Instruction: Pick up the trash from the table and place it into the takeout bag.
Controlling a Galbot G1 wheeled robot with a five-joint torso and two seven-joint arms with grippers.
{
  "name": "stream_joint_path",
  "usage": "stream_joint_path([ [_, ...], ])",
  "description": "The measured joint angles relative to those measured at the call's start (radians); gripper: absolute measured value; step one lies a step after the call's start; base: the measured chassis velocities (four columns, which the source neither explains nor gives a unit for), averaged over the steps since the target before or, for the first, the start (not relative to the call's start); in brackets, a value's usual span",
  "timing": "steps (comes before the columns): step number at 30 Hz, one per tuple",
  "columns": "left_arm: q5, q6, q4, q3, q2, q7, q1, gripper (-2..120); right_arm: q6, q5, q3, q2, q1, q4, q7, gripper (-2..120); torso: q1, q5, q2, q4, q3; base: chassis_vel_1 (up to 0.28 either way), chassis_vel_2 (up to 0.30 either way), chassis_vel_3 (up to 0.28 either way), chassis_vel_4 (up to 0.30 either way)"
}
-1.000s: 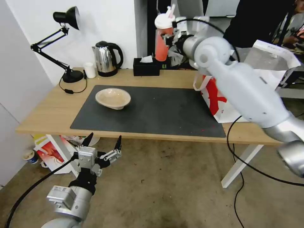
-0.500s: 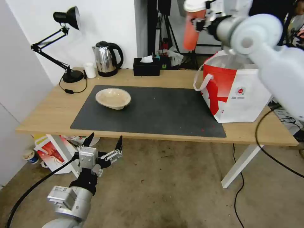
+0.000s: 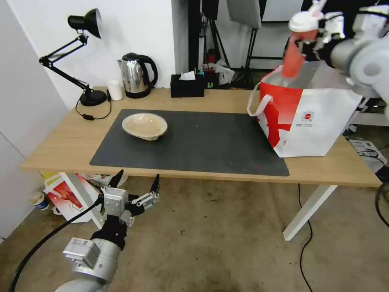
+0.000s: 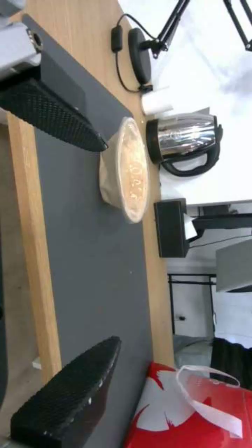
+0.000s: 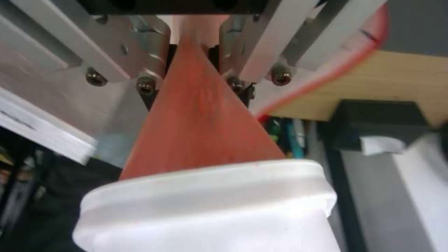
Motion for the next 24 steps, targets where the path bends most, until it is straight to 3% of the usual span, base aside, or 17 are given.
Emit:
stream_joint_path([
  [7,0.0,-0.002,0.0,0.003,0.004,0.009,0.001,99,0.025,-0.051,0.074,-0.051,-0.133,0.007,-0.032,7,0.0,-0.0001,0.0,-0.0002,0.0,0.0,0.0,0.0,0.0],
  [22,0.001,-0.003,-0.001,0.003,0.003,0.013,0.004,99,0.038,-0.103,0.135,-0.026,-0.263,-0.028,-0.033,7,0.0,-0.0002,0.0,0.0002,0.0,0.0,0.0,0.0,0.0],
  [24,0.002,-0.003,-0.001,0.002,0.001,0.013,0.004,99,0.033,-0.103,0.135,-0.026,-0.265,-0.023,-0.033,15,0.0,-0.0003,0.0,0.0001,0.0,0.0,0.0,0.0,0.0],
])
